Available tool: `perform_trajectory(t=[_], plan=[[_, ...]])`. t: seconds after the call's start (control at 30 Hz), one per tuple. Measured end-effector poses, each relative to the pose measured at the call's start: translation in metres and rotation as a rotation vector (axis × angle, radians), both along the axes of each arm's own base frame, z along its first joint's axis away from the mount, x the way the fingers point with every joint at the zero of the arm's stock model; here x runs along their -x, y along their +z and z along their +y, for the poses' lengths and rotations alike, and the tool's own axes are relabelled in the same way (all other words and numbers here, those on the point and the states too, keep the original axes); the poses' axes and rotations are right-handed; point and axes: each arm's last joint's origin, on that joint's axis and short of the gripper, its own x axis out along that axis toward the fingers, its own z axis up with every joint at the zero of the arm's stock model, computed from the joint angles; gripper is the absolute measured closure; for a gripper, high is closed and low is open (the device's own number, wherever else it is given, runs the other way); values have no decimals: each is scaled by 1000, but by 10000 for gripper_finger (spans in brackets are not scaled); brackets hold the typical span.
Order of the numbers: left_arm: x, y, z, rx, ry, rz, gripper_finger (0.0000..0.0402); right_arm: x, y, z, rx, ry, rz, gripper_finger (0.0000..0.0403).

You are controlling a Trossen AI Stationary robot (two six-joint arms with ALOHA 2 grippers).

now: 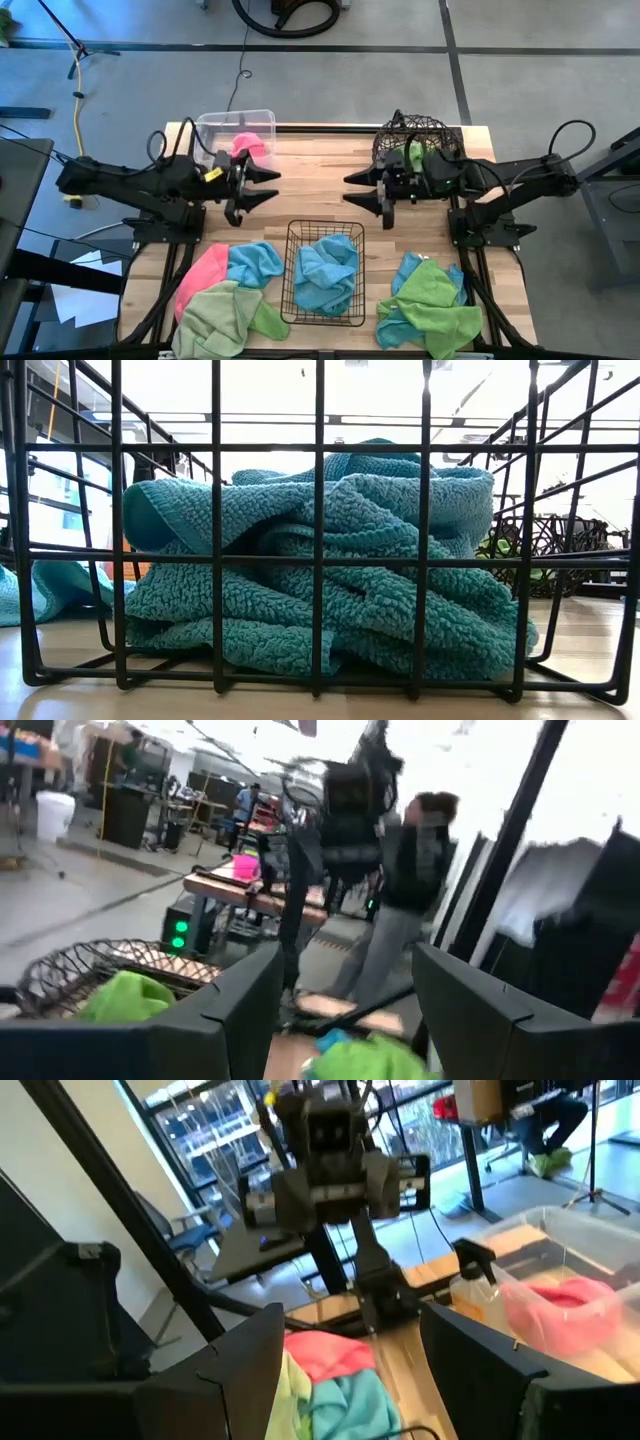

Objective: Sort microfiber towel by color & place in baskets
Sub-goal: Put the light green towel into the left transparent bin

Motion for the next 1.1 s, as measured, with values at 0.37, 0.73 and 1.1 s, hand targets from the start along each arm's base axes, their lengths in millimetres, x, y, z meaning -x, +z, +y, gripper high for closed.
perform_trajectory(t=[0.37, 0.73, 1.1], plan=[[0, 0, -6, -156, 2, 2, 190, 0, 2, -1, 79, -13, -17, 171], [0, -1, -6, -159, 2, 7, 190, 0, 2, -1, 215, -3, -16, 171], [0, -1, -6, -103, 10, 17, 190, 0, 2, -2, 181, -10, -16, 171]])
